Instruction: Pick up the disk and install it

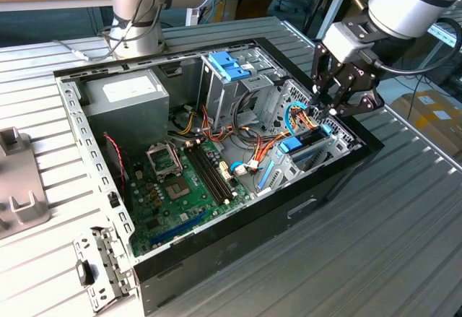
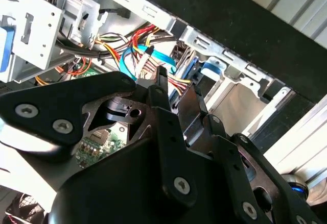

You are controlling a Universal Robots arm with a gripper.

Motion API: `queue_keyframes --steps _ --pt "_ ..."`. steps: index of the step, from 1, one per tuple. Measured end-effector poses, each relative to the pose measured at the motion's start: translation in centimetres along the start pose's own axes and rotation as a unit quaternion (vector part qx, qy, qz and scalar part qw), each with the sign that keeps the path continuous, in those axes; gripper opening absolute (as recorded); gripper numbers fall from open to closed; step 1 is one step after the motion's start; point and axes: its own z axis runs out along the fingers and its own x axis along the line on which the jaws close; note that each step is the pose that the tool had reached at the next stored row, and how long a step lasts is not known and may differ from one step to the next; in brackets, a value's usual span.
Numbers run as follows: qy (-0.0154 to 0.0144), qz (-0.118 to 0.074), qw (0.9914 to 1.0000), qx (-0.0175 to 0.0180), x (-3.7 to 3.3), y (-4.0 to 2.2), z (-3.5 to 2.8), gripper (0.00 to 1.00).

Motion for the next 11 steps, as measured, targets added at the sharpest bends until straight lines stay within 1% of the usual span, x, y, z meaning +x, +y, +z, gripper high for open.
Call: queue_keyframes --steps 3,6,8,9,10,11 --pt "0.0 0.0 1.0 0.0 0.01 0.44 -0.02 0.36" --pt "0.0001 0.0 1.0 -0.0001 -0.16 0.53 0.0 0.36" --pt "0.0 -0.001 1.0 -0.0002 -0.49 0.54 0.04 0.36" --pt "0.0 -0.002 1.0 -0.0003 -1.03 0.55 0.12 0.36" --pt "0.0 -0.002 1.0 -0.0003 -1.26 0.55 0.15 0.36" --pt "-0.0002 -0.002 1.0 -0.0003 -1.3 0.55 0.16 0.36"
